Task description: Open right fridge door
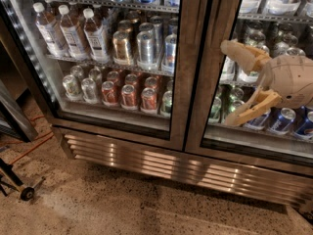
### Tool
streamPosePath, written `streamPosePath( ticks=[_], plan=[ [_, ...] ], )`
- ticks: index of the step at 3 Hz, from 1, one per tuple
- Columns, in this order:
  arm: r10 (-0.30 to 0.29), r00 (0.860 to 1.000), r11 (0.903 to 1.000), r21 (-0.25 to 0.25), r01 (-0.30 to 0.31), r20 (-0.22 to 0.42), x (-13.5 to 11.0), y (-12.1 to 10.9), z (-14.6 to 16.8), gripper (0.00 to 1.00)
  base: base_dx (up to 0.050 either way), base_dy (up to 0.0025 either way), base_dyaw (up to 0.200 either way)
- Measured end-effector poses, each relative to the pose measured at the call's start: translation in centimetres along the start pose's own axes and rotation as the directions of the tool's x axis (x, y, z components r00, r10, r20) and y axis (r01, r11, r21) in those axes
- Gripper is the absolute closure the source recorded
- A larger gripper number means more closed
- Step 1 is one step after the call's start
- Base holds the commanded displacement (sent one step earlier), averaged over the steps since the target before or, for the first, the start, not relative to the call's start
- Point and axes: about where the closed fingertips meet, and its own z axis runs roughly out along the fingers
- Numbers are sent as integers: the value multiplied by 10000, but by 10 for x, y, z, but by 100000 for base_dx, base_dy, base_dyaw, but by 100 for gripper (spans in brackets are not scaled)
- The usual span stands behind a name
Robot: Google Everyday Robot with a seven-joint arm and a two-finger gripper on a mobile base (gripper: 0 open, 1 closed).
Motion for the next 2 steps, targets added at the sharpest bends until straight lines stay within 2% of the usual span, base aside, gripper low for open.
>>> streamPosePath(
  ticks=[1,2],
  plan=[
    [-48,9999,9989,460,41,152,-5,-5,-16,0,0,0,0],
    [-48,9999,9989,458,41,152,-5,-5,-16,0,4851,0,14]
  ],
)
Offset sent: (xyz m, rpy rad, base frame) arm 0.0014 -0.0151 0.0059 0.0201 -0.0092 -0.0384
